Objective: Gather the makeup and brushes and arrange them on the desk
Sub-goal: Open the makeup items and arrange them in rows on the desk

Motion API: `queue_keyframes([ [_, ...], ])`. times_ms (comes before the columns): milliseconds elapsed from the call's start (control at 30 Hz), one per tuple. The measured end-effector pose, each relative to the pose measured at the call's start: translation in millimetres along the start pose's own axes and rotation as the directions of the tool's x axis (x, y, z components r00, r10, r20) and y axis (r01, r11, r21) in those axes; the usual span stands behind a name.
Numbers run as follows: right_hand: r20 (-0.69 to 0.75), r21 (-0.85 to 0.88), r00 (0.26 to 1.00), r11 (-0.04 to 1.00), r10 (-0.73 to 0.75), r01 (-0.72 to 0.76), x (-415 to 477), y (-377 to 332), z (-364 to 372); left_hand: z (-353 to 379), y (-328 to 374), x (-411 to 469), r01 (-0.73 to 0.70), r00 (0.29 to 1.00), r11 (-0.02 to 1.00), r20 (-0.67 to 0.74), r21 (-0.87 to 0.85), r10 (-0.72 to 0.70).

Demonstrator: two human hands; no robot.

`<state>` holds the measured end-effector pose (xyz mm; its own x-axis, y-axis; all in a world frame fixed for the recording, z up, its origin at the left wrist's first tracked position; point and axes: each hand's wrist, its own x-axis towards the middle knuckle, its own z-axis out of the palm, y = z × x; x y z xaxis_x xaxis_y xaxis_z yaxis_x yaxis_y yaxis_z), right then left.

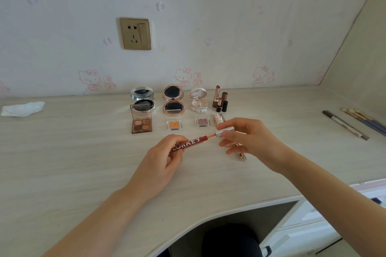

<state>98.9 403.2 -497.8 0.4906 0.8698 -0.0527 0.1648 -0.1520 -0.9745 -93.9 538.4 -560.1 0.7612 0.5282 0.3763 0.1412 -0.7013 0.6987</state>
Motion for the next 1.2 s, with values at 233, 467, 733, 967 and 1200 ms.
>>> queue_keyframes([
  [233, -0.046, 0.169, 0.997, 0.984, 0.059, -0.051, 10.0, -4.8, -17.1, 4.0, 10.4, -0.6, -0.092, 0.995, 0.987, 0.061, 0.136, 0.084],
  [467, -0.176, 0.072, 0.982, 0.996, 0.072, -0.060, 25.3, -15.0, -47.3, 36.4, 49.3, 18.3, -0.353, 0.932, 0.910, 0.168, 0.219, 0.321],
  [733, -0.267, -0.010, 0.962, 0.997, 0.066, -0.072, 38.9, -6.8, -76.2, 90.5, 67.3, 46.4, -0.434, 0.899, 0.873, 0.174, 0.224, 0.402],
  [967, -0.295, -0.024, 0.951, 0.995, 0.089, -0.101, 54.3, 11.7, -92.7, 111.5, 64.3, 62.9, -0.514, 0.853, 0.791, 0.295, 0.330, 0.431],
  [1200, -0.252, -0.149, 0.967, 0.985, 0.046, -0.086, 76.8, 18.2, -86.0, 116.8, 54.1, 67.2, -0.480, 0.877, 0.786, 0.211, 0.389, 0.431],
])
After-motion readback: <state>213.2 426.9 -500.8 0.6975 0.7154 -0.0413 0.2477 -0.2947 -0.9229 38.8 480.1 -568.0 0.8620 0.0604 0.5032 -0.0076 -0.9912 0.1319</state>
